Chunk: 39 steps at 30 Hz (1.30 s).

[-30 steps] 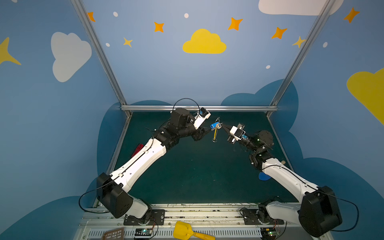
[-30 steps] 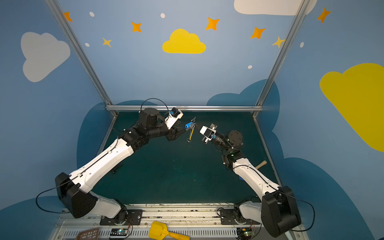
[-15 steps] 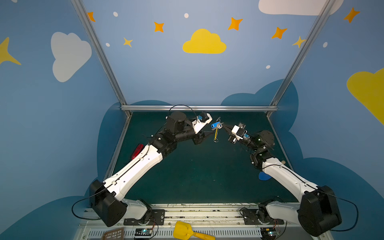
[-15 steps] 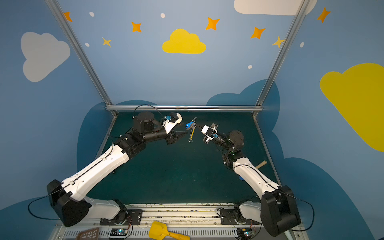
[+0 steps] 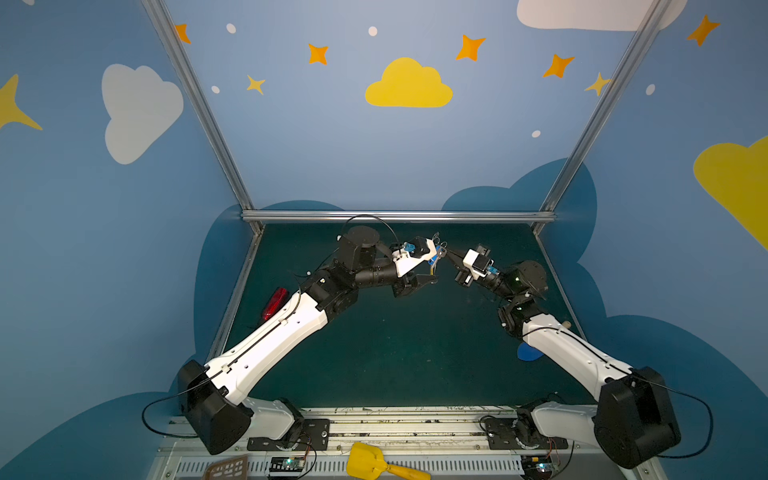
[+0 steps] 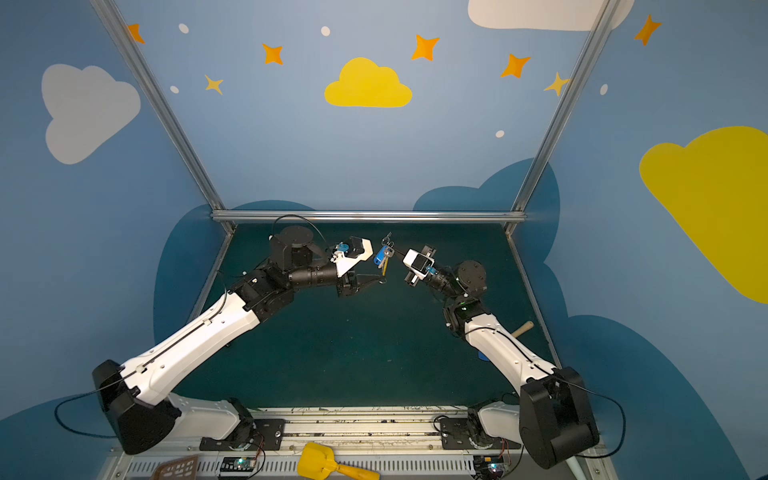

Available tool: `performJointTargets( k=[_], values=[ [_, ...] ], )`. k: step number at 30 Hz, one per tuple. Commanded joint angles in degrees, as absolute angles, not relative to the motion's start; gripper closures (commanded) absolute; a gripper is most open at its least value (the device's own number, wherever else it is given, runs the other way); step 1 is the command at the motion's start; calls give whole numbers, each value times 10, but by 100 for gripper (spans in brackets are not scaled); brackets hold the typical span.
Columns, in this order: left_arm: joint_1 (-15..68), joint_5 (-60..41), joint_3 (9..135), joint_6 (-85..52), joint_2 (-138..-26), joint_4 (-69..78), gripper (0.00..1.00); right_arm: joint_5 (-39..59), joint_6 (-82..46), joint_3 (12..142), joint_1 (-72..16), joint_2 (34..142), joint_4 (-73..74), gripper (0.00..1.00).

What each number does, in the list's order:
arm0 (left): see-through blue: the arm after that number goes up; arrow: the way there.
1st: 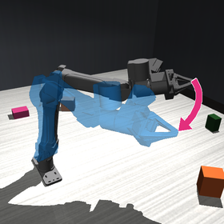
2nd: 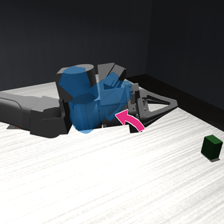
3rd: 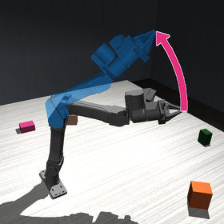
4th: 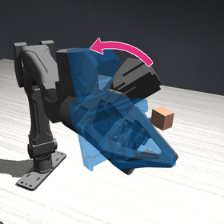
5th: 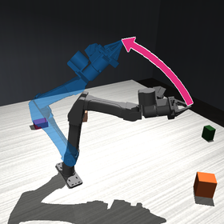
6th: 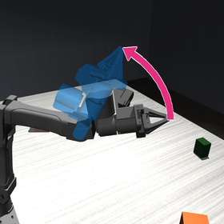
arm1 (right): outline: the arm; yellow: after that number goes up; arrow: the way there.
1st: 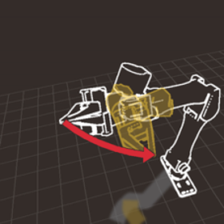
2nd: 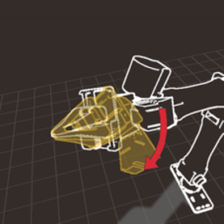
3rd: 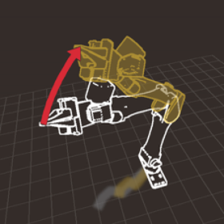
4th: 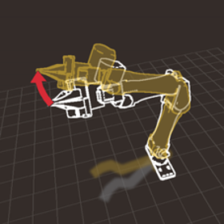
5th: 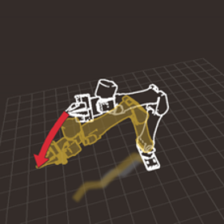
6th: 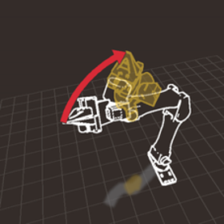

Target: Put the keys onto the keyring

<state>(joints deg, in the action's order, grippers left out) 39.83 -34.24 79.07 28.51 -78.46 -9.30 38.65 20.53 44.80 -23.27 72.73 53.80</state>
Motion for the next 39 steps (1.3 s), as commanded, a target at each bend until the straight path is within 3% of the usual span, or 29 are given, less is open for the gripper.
performJointTargets(
  k=[1, 16, 28, 39],
  values=[
    [403, -380, 822, 290, -788, -124, 44, 388, 196, 455, -229, 731, 561, 100],
    [428, -408, 899, 290, -841, -204, 38, 394, 189, 452, -229, 744, 578, 100],
    [421, -230, 810, 300, -750, -147, 42, 401, 179, 454, -219, 754, 599, 100],
    [411, -156, 841, 287, -791, -138, 53, 450, 162, 451, -216, 748, 621, 100]
  ],
)
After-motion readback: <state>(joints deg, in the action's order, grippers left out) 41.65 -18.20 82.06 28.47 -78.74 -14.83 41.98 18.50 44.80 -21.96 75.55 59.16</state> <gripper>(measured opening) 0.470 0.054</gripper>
